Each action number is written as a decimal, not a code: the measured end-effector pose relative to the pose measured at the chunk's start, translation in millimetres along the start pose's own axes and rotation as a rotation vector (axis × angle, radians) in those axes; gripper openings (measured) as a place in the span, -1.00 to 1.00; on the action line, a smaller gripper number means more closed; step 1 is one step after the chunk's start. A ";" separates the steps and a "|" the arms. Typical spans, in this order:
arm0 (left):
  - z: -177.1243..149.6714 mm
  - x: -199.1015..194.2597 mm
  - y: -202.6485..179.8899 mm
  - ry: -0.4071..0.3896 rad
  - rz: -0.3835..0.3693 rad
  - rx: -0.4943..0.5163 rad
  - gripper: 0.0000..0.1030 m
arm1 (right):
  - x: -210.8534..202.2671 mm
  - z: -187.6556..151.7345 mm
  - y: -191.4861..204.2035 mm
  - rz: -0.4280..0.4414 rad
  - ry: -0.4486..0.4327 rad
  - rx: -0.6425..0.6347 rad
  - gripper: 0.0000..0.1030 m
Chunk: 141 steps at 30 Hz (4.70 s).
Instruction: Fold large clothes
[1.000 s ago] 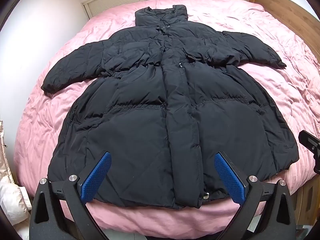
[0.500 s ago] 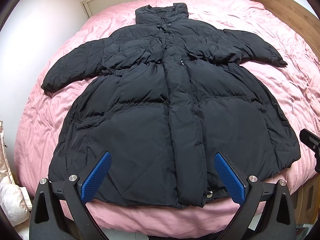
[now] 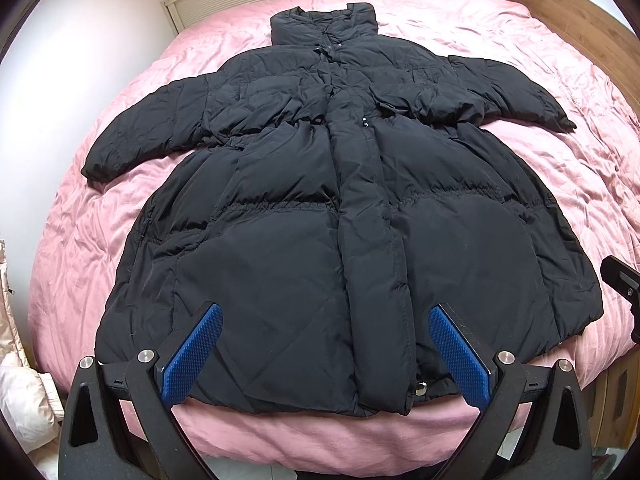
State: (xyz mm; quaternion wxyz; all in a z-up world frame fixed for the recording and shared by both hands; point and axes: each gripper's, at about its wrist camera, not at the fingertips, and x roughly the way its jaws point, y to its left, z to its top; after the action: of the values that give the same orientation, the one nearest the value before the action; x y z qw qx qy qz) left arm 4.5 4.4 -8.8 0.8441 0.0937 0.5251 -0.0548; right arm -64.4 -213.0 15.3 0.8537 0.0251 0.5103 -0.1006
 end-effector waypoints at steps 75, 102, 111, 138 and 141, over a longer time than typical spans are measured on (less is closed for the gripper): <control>184.1 76.2 116.0 0.139 0.154 -0.122 0.90 | 233.0 200.1 -229.4 0.248 -0.034 0.955 1.00; 201.2 55.9 62.2 0.109 0.133 -0.220 0.85 | 276.2 268.2 -325.0 0.605 -0.257 1.123 -0.68; 198.9 52.3 82.6 0.027 0.081 -0.258 0.85 | 194.6 338.1 -242.6 0.708 -0.302 0.810 -0.71; 147.0 57.0 245.2 0.012 0.123 -0.391 0.85 | 190.4 281.5 89.0 0.736 0.092 0.216 -0.79; 144.9 60.1 246.7 0.026 0.115 -0.401 0.85 | 209.4 269.9 92.1 0.697 0.155 0.178 -0.79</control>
State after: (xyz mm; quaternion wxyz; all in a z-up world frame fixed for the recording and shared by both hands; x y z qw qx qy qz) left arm 205.2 214.4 24.6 0.8408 -0.0457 0.5300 0.1002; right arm 283.7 -192.8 -44.7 0.7899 0.2792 0.5237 0.1547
